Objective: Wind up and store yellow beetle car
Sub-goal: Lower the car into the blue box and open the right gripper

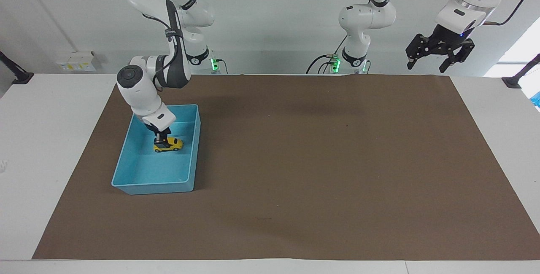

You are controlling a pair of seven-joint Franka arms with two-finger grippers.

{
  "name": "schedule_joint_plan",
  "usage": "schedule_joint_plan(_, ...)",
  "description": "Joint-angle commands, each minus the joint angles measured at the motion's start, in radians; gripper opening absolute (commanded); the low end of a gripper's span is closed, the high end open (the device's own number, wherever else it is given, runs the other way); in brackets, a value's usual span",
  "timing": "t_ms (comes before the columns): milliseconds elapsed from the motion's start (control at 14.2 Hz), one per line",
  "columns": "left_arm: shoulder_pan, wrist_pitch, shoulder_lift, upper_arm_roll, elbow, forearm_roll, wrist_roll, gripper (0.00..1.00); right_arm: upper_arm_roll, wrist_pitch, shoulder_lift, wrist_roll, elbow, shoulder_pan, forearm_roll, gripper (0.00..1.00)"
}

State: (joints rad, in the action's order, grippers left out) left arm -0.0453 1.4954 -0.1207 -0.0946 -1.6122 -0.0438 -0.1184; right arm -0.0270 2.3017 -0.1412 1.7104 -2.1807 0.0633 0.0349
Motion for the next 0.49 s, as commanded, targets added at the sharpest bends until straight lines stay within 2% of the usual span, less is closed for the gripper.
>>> schedule_joint_plan(0, -0.013, 0.000, -0.014, -0.004, -0.014, -0.014, 0.002, 1.00, -0.008, 0.021, 0.003, 0.015, -0.008, 0.018, 0.014, 1.00)
schedule_joint_plan(423, -0.013, 0.000, -0.014, -0.004, -0.014, -0.014, 0.002, 1.00, -0.010, -0.021, -0.021, 0.021, 0.050, 0.004, 0.014, 1.00)
